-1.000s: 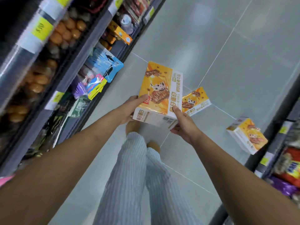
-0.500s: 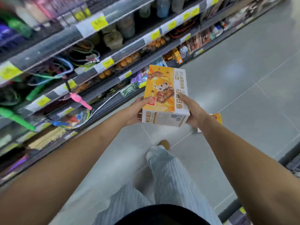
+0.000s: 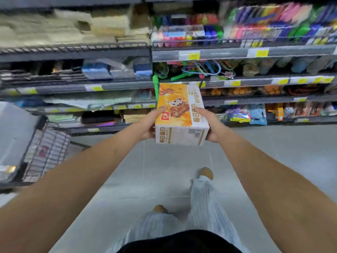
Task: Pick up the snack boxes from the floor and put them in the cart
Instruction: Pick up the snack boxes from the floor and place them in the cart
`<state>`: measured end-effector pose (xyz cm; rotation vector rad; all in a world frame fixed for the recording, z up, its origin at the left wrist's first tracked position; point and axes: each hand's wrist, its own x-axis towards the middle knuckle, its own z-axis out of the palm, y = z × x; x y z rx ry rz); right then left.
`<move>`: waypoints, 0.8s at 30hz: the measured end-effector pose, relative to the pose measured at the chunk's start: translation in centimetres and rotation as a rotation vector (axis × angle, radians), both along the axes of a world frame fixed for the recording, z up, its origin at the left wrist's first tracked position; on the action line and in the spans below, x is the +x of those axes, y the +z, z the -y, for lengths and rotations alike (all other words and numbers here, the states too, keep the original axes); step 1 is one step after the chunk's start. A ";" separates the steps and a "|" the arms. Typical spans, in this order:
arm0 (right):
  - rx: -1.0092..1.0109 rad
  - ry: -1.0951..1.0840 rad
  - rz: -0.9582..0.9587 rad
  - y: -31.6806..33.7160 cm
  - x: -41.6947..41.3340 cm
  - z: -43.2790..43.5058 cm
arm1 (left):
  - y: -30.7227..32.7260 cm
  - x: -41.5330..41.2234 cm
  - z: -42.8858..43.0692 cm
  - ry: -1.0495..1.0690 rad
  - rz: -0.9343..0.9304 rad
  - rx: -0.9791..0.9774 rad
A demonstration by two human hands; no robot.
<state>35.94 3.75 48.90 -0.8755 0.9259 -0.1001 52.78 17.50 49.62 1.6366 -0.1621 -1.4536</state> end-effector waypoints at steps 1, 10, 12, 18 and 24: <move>-0.021 0.043 0.003 0.6 2.1 -1.7 | 0.8 1.1 -2.6 0.062 0.016 -0.025; -0.091 0.373 0.020 4.4 19.2 -15.5 | 4.3 10.3 -20.3 0.552 0.123 -0.224; -0.075 0.430 0.032 4.7 23.2 -19.1 | 4.4 12.9 -24.2 0.663 0.129 -0.213; -0.042 0.555 0.117 4.8 33.6 -29.2 | 5.7 19.9 -34.7 0.844 0.167 -0.126; -0.021 0.668 0.127 4.1 44.3 -39.6 | 6.1 26.3 -45.3 1.018 0.174 -0.055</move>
